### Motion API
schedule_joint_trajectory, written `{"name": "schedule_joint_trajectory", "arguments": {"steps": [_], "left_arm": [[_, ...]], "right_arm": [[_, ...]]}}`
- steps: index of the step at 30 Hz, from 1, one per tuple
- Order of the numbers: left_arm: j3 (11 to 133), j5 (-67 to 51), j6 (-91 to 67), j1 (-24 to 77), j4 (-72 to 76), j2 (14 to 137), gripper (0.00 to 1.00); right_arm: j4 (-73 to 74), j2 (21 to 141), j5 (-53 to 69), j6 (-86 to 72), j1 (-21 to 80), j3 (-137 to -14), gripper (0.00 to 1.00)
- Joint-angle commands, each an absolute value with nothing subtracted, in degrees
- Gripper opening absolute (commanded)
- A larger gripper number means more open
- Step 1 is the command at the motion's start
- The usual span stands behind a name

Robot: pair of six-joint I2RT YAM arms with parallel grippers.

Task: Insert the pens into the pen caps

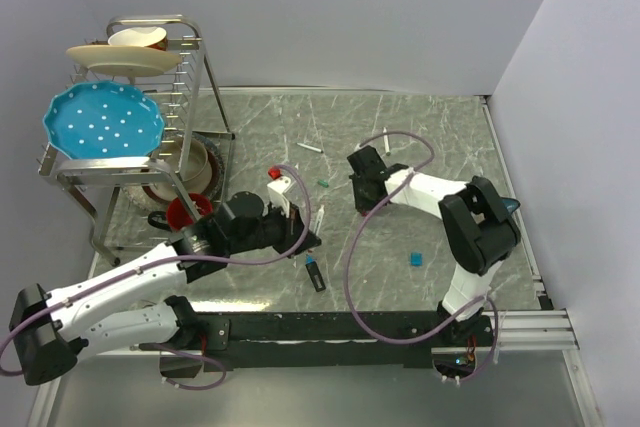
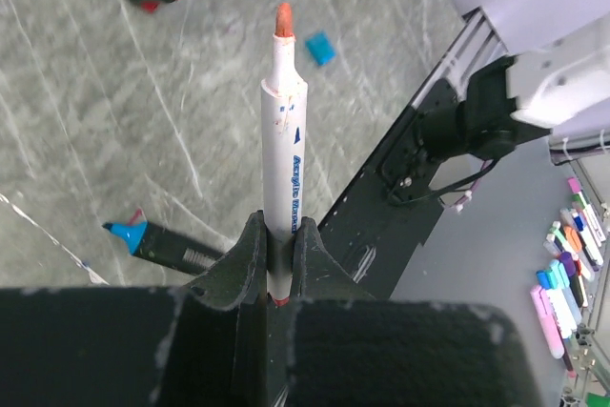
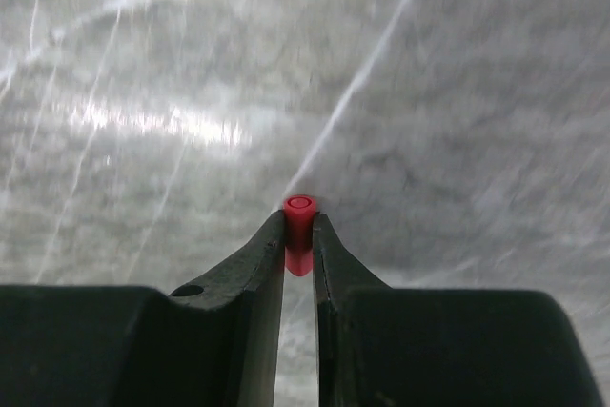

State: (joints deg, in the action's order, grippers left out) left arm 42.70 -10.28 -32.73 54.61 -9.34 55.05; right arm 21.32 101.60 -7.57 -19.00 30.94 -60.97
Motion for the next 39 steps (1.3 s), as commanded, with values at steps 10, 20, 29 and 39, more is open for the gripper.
{"name": "schedule_joint_trajectory", "arguments": {"steps": [10,20,29,39], "left_arm": [[36.66,-10.64,-38.40,55.28,3.51,60.21,0.01],[33.05,-12.21,-40.95,55.28,10.28,61.87,0.01],[31.38,-15.20,-43.24,55.37,16.34,64.77,0.01],[31.99,-15.73,-43.95,55.37,17.67,66.71,0.01]], "right_arm": [[12.31,87.19,-7.56,-29.88,34.98,-48.00,0.00],[7.30,71.29,-3.34,-33.66,37.79,-42.63,0.00],[5.63,61.97,-3.69,-38.40,41.48,-41.66,0.00],[4.75,58.19,-5.71,-40.52,44.47,-42.01,0.00]]}}
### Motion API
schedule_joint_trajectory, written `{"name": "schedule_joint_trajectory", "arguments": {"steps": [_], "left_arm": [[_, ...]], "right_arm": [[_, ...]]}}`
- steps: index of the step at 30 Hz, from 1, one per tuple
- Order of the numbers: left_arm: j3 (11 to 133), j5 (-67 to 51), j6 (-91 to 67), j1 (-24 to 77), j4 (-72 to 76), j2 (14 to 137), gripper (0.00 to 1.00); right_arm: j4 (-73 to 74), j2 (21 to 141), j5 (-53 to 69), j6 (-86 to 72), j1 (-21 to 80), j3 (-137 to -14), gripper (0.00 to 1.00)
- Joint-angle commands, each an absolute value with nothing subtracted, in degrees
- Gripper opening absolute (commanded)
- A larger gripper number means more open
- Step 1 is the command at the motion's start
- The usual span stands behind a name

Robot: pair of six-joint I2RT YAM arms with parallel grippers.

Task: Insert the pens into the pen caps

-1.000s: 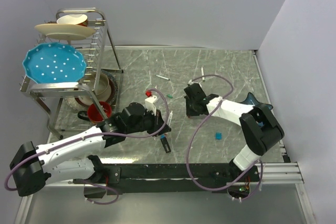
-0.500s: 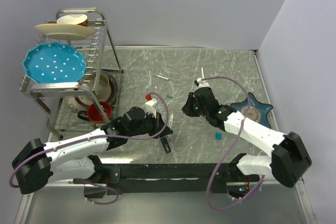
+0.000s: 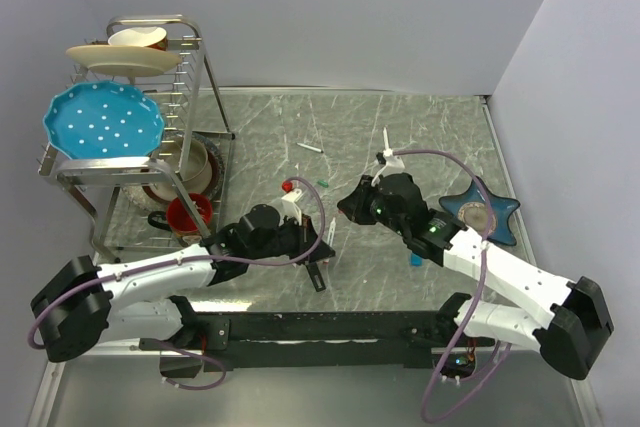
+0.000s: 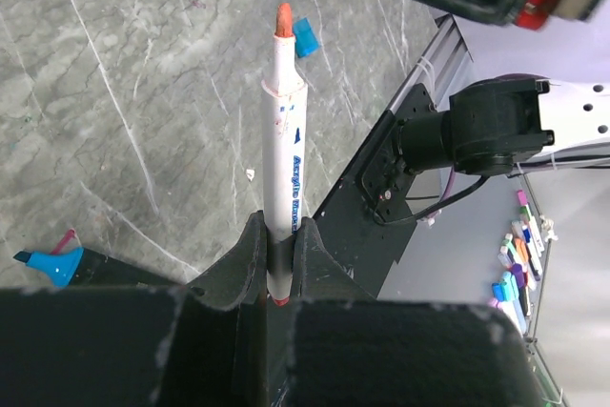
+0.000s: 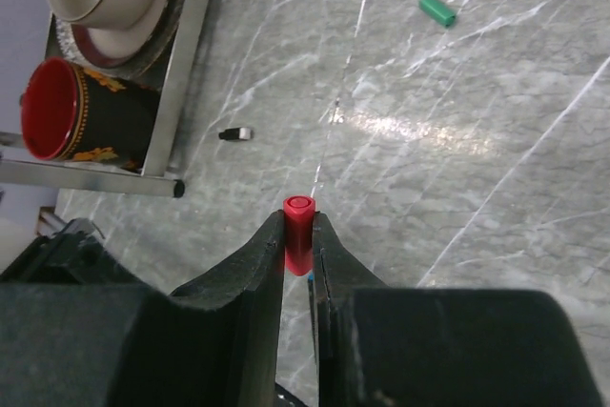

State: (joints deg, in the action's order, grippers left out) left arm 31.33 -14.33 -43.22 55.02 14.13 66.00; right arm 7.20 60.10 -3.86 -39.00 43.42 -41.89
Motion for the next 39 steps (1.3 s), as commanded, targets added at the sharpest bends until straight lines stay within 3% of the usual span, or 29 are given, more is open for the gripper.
{"name": "schedule_joint_trajectory", "arguments": {"steps": [1,39], "left_arm": [[31.99,-15.73,-43.95,55.46,17.75,66.80,0.01],[29.62,-16.08,-44.82,55.46,19.60,65.04,0.01]], "right_arm": [[4.57,57.84,-5.71,-40.69,44.82,-42.01,0.00],[6.85,56.60,-9.49,-39.90,47.64,-45.26,0.00]]}}
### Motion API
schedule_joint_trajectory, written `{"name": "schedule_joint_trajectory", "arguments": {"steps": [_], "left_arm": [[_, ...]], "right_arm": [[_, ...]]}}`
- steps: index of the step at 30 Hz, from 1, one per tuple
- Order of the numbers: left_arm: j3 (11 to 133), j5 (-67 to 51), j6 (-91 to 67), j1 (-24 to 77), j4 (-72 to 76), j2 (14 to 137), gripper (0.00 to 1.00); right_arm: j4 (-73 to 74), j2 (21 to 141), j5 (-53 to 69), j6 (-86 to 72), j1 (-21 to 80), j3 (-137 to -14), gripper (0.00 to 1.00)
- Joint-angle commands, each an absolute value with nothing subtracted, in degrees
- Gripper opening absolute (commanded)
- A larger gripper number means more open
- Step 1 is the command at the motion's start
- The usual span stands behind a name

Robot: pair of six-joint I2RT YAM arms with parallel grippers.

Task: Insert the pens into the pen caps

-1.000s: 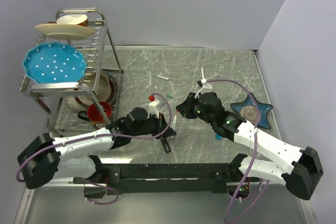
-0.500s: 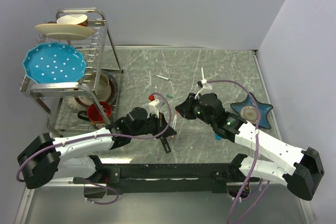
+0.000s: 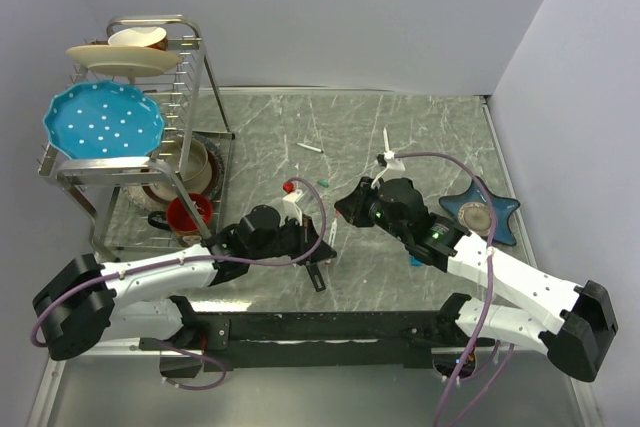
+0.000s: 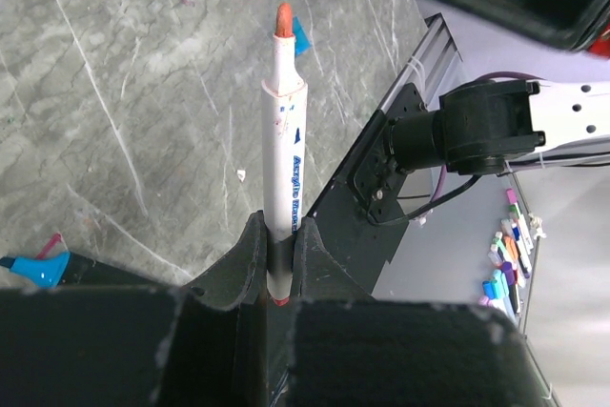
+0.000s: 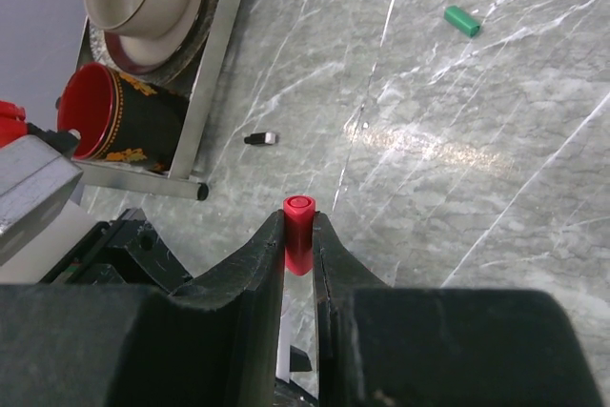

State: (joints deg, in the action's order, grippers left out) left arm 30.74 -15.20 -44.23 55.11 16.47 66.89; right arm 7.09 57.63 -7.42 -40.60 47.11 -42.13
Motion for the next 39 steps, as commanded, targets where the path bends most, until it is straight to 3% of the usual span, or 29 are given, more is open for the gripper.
{"name": "schedule_joint_trajectory", "arguments": {"steps": [1,17,39], "left_arm": [[29.53,-16.08,-44.82,55.37,19.51,64.95,0.01],[32.52,-15.73,-43.77,55.37,18.02,67.24,0.01],[31.03,-16.08,-43.42,55.37,18.81,64.34,0.01]], "right_arm": [[6.94,56.69,-9.49,-39.73,47.64,-45.44,0.00],[3.52,54.76,-4.04,-40.60,48.34,-41.14,0.00],[6.24,52.82,-9.67,-39.38,49.31,-42.09,0.00]]}}
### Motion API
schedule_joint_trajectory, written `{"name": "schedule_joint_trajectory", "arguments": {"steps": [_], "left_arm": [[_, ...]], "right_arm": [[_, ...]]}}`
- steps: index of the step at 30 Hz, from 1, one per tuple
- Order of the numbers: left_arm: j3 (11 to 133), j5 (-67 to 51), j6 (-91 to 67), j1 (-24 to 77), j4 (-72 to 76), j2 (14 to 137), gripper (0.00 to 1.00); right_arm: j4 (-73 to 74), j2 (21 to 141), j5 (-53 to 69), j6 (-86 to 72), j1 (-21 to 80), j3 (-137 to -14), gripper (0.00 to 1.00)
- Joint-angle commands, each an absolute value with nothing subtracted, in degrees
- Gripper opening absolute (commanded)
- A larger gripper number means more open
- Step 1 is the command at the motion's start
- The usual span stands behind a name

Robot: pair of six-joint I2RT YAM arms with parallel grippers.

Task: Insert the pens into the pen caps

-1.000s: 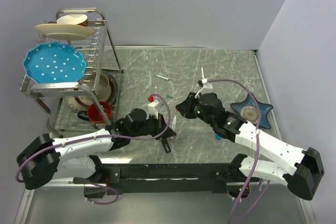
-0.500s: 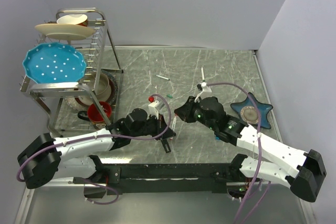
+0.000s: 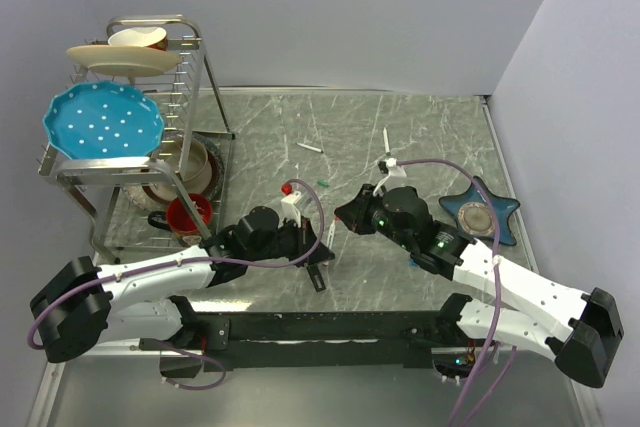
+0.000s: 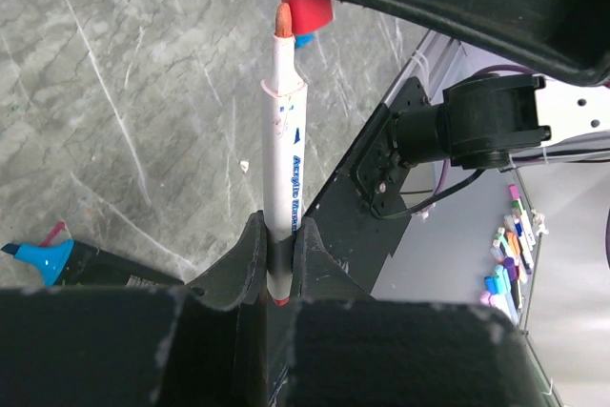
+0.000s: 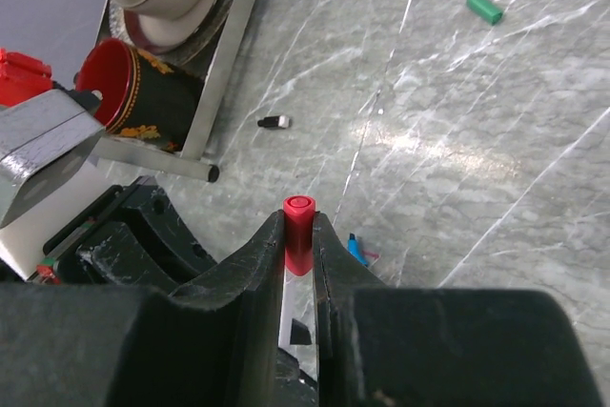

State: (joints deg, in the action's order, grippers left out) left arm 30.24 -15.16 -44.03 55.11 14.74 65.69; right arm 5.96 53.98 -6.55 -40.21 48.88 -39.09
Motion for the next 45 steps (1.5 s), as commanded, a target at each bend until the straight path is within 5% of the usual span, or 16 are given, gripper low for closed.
{"name": "schedule_joint_trajectory", "arguments": {"steps": [1,45], "left_arm": [[30.94,-16.52,-43.50,55.37,19.07,64.42,0.01],[31.55,-16.17,-42.36,55.37,18.19,63.81,0.01]], "right_arm": [[6.24,53.00,-9.84,-39.29,49.31,-42.27,0.00],[4.22,53.97,-7.03,-39.46,49.31,-40.61,0.00]]}}
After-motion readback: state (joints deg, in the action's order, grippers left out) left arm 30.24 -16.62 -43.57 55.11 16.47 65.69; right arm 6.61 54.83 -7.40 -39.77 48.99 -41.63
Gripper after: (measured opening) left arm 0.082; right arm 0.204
